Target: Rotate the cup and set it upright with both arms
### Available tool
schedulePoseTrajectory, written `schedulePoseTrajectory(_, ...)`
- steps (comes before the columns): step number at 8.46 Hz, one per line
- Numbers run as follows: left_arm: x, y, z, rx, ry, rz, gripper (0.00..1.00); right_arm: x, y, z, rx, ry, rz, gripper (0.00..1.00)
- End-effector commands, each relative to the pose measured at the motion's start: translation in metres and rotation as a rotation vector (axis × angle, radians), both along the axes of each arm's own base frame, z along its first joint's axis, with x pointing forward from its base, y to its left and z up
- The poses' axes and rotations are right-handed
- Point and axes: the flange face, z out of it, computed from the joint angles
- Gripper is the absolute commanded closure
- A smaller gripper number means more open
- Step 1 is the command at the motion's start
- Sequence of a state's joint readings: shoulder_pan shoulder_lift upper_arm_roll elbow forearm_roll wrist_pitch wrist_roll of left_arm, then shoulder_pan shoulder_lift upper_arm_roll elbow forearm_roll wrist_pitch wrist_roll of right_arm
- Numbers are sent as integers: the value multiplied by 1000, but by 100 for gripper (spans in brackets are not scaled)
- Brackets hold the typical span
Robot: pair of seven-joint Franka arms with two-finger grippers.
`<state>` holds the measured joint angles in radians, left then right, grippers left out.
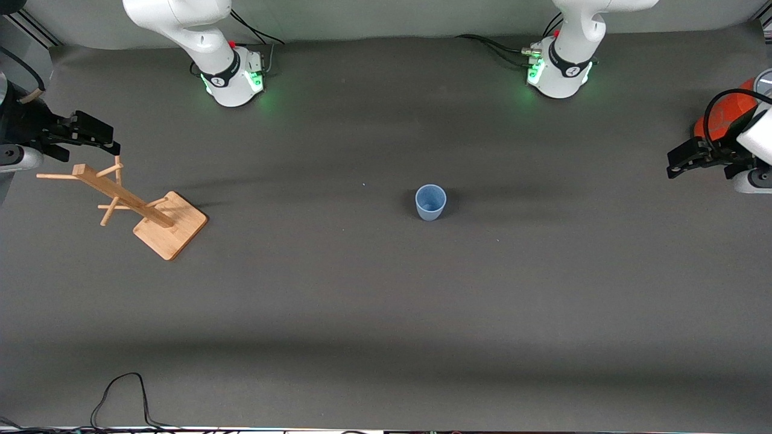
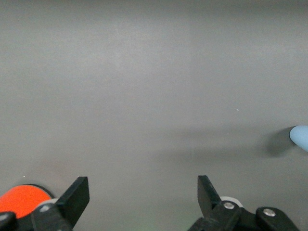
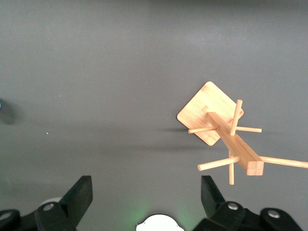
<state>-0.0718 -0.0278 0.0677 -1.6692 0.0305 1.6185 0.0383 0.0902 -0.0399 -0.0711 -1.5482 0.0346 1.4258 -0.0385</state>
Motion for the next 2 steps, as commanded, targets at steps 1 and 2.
schedulePoseTrajectory(1,-7,-5,-1,1,14,-26,0,1,0,7,12,1,30,0)
schedulePoseTrajectory(2,-6,-6,-1,1,14,-28,0,1,-1,6,12,2,28,0)
